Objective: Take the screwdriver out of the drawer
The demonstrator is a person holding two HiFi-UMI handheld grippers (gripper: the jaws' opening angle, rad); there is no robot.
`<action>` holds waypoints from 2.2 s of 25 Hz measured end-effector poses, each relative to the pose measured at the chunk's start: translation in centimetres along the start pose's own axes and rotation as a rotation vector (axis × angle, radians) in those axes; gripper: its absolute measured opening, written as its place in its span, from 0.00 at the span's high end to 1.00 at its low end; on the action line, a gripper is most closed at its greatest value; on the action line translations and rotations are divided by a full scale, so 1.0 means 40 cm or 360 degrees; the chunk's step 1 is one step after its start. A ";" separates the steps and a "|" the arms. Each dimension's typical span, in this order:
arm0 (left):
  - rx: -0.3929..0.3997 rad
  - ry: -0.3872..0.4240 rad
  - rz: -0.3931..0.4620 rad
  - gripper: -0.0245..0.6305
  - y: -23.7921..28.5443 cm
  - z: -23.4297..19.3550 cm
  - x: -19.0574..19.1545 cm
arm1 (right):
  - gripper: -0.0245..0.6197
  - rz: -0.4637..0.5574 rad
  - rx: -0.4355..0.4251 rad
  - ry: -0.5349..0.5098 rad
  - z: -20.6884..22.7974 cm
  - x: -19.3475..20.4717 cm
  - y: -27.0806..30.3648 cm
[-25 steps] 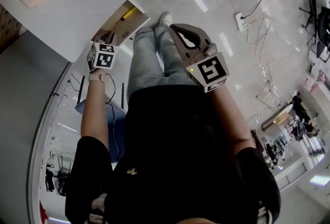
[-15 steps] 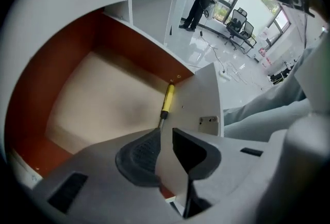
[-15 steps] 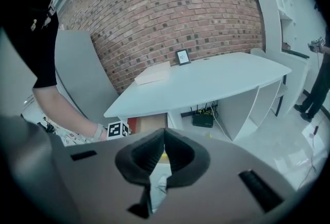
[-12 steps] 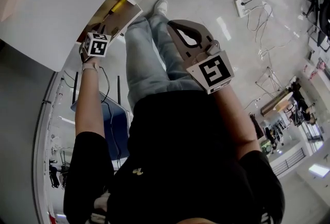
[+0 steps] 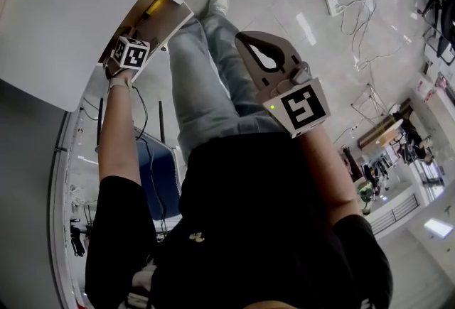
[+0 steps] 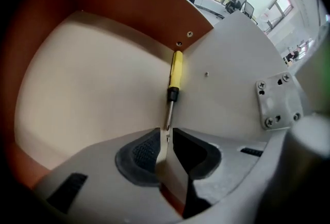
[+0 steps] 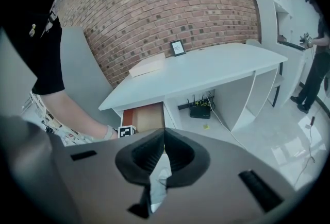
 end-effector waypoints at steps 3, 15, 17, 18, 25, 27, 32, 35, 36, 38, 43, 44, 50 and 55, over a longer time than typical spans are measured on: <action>0.0015 -0.0007 -0.0008 0.87 0.020 -0.007 -0.007 | 0.95 -0.0004 0.0009 0.0011 0.005 0.006 0.004; 0.0159 0.0158 0.0049 0.93 0.036 -0.004 -0.044 | 0.95 -0.0022 0.0016 0.0044 -0.002 0.002 0.019; 0.0185 0.0182 0.0044 0.94 0.038 -0.001 -0.051 | 0.95 -0.0021 0.0018 0.0042 -0.002 0.002 0.019; 0.0196 0.0190 0.0040 0.94 0.040 0.000 -0.052 | 0.95 -0.0021 0.0020 0.0042 -0.001 0.003 0.019; 0.0233 0.0175 0.0060 0.94 0.012 0.004 -0.053 | 0.95 -0.0017 0.0024 0.0042 0.002 -0.004 0.014; 0.0224 0.0167 0.0058 0.95 -0.003 0.011 -0.047 | 0.95 -0.0011 0.0023 0.0037 0.003 -0.006 0.008; 0.0207 0.0090 0.0056 0.95 -0.053 0.014 -0.040 | 0.95 0.0013 0.0017 0.0026 0.000 -0.020 -0.009; 0.0195 0.0028 0.0071 0.95 -0.087 0.007 -0.043 | 0.95 0.0024 0.0008 0.0007 -0.003 -0.029 -0.019; 0.0187 0.0014 0.0078 0.95 -0.098 0.005 -0.044 | 0.95 0.0031 0.0005 0.0000 -0.004 -0.032 -0.022; 0.0176 -0.0010 0.0091 0.95 -0.124 -0.001 -0.048 | 0.95 0.0047 -0.0002 -0.0015 -0.007 -0.042 -0.028; 0.0164 -0.0056 0.0130 0.95 -0.197 -0.003 -0.050 | 0.95 0.0084 -0.0029 -0.0064 -0.025 -0.079 -0.041; 0.0158 -0.0062 0.0136 0.95 -0.211 -0.001 -0.049 | 0.95 0.0093 -0.0036 -0.0076 -0.029 -0.087 -0.044; 0.0124 -0.0083 0.0168 0.95 -0.305 0.022 -0.027 | 0.95 0.0134 -0.0079 -0.0148 -0.061 -0.134 -0.073; 0.0117 -0.0146 0.0234 0.95 -0.390 0.056 -0.016 | 0.95 0.0170 -0.0109 -0.0184 -0.075 -0.160 -0.089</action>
Point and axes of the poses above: the fingertips, and each gripper's own axes: y forward along the fingers, z to its right, x out of its underside, the point moved 6 cm from there along -y, backward along the fingers, and after that the axes turned 7 degrees about -x, right-handed, at the moved point
